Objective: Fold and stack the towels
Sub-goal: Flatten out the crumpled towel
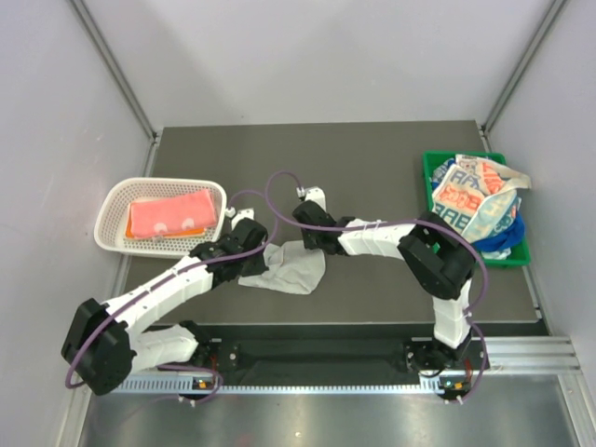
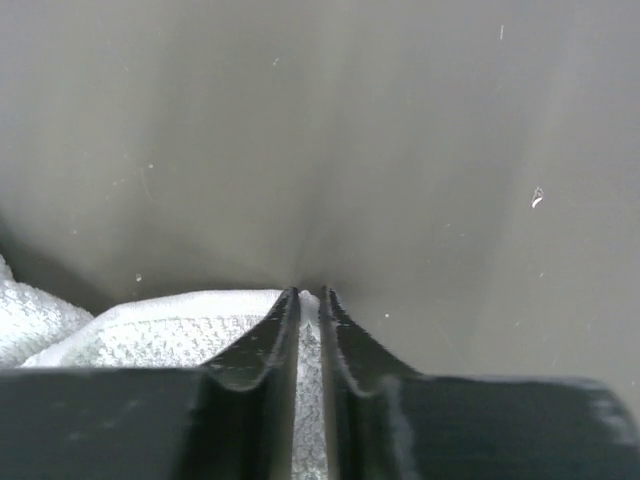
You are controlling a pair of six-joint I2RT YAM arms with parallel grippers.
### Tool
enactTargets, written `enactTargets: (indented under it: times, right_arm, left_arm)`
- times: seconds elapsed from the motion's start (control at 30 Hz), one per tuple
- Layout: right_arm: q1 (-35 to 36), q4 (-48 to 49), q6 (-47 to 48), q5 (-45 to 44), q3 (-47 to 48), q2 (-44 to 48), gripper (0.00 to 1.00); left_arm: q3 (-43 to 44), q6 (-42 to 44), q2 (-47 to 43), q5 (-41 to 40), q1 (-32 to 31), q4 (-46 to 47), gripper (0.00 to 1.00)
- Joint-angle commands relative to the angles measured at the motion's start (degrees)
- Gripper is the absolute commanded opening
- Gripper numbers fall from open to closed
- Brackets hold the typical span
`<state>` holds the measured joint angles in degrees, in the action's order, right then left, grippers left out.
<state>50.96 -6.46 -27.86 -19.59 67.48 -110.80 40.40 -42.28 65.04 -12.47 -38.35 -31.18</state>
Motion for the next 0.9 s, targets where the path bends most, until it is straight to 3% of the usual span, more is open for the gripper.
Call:
enactTargets:
  times: [0.0,0.3,0.87]
  right_arm:
    - [-0.1,-4.2,-0.2,0.9,-1.7,1.0,0.03]
    - [-2.8,-2.3,0.2,5.3,-4.1,9.7,0.00]
    - [-3.1,-9.0,7.5,0.3,2.4,38.5,0.00]
  left_arm:
    - [2.6,0.4,-1.0,-0.6,0.3,1.2,0.00]
    - [8.1,4.1,0.8,-2.0,0.5,-0.2,0.00]
    - [33.2,19.5,-0.4,-0.5,0.4,-7.7,0.00]
